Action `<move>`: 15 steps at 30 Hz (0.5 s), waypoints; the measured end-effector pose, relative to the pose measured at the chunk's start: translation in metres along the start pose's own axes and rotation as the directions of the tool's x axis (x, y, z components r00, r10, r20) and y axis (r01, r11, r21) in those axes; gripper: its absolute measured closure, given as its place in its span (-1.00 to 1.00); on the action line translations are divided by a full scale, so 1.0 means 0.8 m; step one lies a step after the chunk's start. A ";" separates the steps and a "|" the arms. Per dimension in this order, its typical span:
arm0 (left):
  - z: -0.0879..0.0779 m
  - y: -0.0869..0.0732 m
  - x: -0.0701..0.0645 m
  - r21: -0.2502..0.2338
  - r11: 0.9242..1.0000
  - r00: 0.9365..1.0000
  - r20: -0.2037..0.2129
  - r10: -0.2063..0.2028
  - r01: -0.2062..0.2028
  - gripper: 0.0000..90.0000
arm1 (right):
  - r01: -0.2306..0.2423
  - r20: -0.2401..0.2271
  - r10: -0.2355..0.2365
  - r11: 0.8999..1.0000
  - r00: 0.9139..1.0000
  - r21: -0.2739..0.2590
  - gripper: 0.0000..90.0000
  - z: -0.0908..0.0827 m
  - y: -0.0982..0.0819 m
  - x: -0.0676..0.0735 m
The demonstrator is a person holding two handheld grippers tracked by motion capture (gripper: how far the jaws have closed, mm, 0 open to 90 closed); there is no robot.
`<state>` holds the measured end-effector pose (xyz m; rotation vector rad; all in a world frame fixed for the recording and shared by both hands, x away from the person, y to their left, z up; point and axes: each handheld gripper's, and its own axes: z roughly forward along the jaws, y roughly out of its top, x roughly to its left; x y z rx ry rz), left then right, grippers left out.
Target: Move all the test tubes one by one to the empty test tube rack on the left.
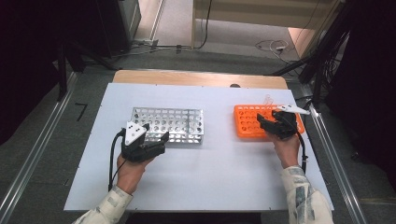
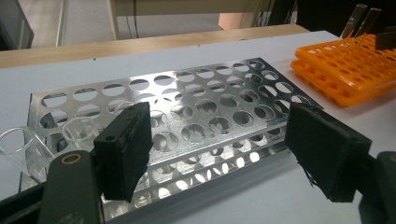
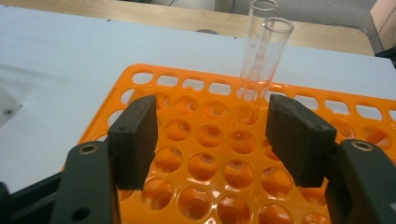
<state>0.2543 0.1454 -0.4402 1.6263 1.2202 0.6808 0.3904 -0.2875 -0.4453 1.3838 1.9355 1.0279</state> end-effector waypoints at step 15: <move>0.003 -0.001 0.001 0.008 1.000 1.000 -0.001 -0.002 0.002 -0.48 | -0.031 0.059 0.030 0.999 0.998 0.018 0.17 0.036 0.006 -0.017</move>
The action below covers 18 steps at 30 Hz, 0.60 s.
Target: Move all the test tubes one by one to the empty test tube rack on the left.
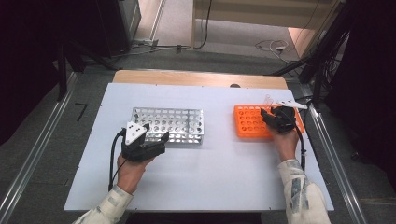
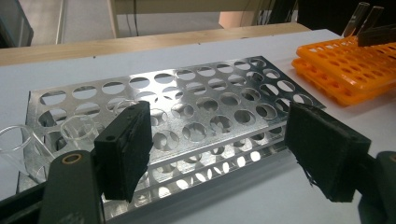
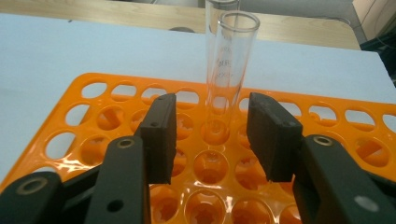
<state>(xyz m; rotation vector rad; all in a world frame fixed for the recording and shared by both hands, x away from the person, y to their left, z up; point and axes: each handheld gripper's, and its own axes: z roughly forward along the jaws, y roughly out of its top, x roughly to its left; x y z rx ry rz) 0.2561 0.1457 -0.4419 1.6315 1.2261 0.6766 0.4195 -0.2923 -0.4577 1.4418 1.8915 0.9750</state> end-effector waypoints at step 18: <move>0.001 -0.001 0.001 0.003 1.000 1.000 0.004 -0.006 0.006 -0.48 | -0.018 0.021 0.018 1.000 1.000 -0.002 0.62 0.010 0.002 -0.002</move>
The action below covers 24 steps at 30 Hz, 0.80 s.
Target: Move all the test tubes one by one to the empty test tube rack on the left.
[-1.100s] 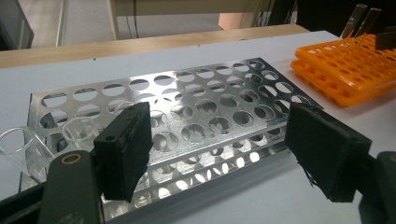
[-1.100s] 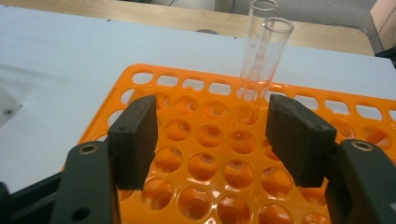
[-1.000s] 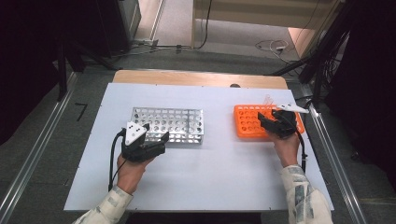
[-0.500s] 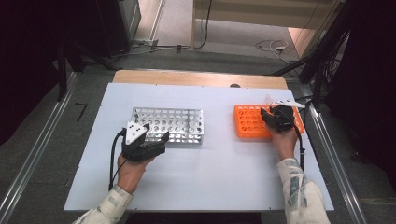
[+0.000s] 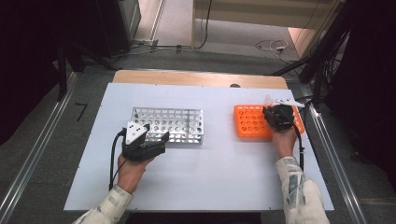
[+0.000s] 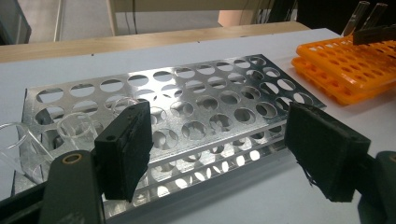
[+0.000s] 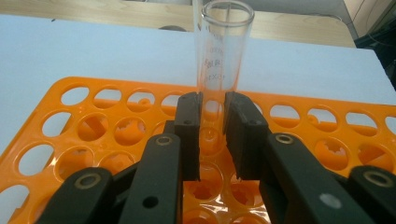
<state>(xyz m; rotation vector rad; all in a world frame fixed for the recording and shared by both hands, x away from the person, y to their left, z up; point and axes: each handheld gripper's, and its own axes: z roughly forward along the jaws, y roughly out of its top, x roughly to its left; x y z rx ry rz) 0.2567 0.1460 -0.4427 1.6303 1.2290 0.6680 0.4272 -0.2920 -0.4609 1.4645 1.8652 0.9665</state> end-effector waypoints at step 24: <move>0.000 0.000 0.000 0.002 1.000 1.000 -0.013 0.002 -0.002 -0.57 | 0.007 -0.034 -0.010 0.995 0.999 -0.101 0.63 -0.053 0.020 0.001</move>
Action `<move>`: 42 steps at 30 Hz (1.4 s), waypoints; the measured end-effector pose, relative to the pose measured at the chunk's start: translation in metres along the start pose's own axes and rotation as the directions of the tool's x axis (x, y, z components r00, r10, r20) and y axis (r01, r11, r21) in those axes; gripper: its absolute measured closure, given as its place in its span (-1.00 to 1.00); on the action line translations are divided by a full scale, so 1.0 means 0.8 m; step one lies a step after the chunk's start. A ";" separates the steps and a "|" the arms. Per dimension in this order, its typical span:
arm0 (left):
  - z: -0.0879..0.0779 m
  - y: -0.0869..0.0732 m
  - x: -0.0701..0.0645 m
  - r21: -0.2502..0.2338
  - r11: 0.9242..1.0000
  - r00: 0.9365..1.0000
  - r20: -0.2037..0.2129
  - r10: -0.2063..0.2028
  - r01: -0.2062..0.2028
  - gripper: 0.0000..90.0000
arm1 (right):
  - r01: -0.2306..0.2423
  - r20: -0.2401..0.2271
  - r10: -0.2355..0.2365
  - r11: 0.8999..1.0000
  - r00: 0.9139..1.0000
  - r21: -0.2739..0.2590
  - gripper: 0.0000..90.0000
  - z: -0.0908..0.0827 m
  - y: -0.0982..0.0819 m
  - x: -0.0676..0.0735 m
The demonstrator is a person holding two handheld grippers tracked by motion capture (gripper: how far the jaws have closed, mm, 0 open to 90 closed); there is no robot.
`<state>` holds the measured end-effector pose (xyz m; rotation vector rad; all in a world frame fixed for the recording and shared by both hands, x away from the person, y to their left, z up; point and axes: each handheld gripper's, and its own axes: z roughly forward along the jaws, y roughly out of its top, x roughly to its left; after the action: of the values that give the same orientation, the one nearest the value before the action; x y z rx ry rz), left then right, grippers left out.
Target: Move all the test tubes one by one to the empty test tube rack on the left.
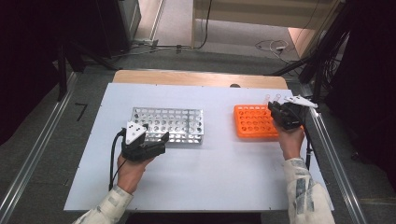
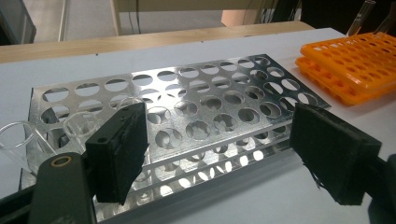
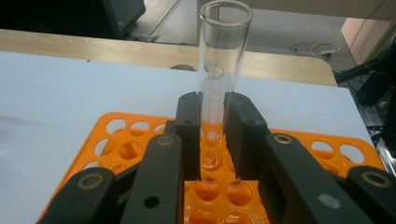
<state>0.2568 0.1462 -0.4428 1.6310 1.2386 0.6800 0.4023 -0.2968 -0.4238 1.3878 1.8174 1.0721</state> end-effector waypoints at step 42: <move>-0.003 0.000 -0.002 -0.004 1.000 1.000 -0.001 0.012 -0.012 -0.57 | 0.172 -0.292 -0.154 0.984 0.944 0.036 0.64 -0.048 -0.016 0.102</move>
<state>0.2539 0.1456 -0.4417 1.6362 1.2282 0.6903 0.3417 -0.2290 -0.4155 1.1350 2.1489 1.1886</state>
